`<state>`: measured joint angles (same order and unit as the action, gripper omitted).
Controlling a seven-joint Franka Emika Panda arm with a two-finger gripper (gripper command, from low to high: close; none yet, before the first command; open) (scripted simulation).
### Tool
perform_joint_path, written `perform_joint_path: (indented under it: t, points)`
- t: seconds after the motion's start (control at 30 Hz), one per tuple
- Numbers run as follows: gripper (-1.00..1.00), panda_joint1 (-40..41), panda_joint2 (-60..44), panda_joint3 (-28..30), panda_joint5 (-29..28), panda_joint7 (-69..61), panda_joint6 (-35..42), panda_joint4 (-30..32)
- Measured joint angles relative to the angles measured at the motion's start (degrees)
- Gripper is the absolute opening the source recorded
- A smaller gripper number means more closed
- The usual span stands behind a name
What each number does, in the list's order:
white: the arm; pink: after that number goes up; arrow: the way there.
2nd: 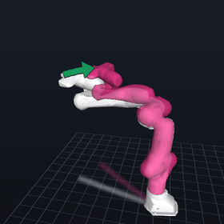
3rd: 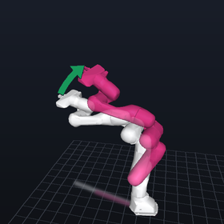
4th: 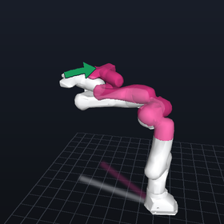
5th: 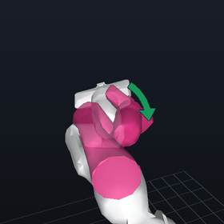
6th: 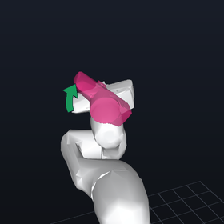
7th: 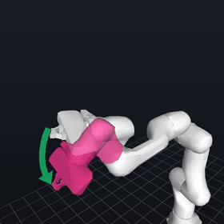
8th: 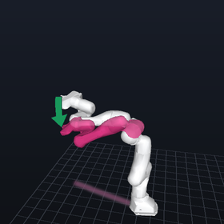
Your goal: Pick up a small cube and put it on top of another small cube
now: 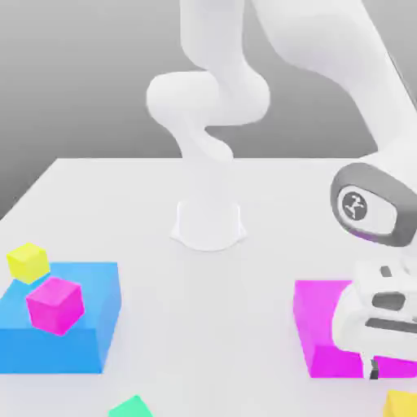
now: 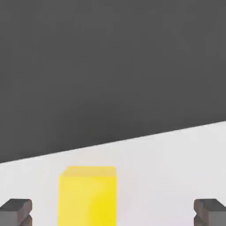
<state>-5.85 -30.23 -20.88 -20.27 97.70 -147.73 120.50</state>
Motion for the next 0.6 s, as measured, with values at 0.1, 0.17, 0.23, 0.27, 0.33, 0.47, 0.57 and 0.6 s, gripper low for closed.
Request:
perform_joint_path:
  t: [0.1, 0.17, 0.23, 0.27, 0.33, 0.47, 0.57, 0.6]
  points:
    - [-1.0, -2.37, -5.84, 2.78, -2.53, 2.07, -4.09, -1.55]
    - [-1.0, -2.37, -5.84, 2.78, -2.52, 2.06, -4.09, -1.55]
    - [-1.0, -2.37, -5.85, 2.77, -2.49, 2.04, -4.17, -1.55]
    - [-1.0, -2.37, -5.85, 2.77, -2.47, 2.02, -4.22, -1.54]
    - [-1.0, -2.42, -5.91, 2.8, -2.43, 2.03, -4.25, -1.56]
    - [-1.0, 0.62, 1.04, -0.15, 1.43, -0.91, 0.69, 0.54]
    - [-1.0, 6.05, 3.61, 1.48, 3.37, -4.21, 1.96, 2.51]
    - [-1.0, 7.88, 4.41, 2.2, 4.08, -5.37, 2.15, 3.18]
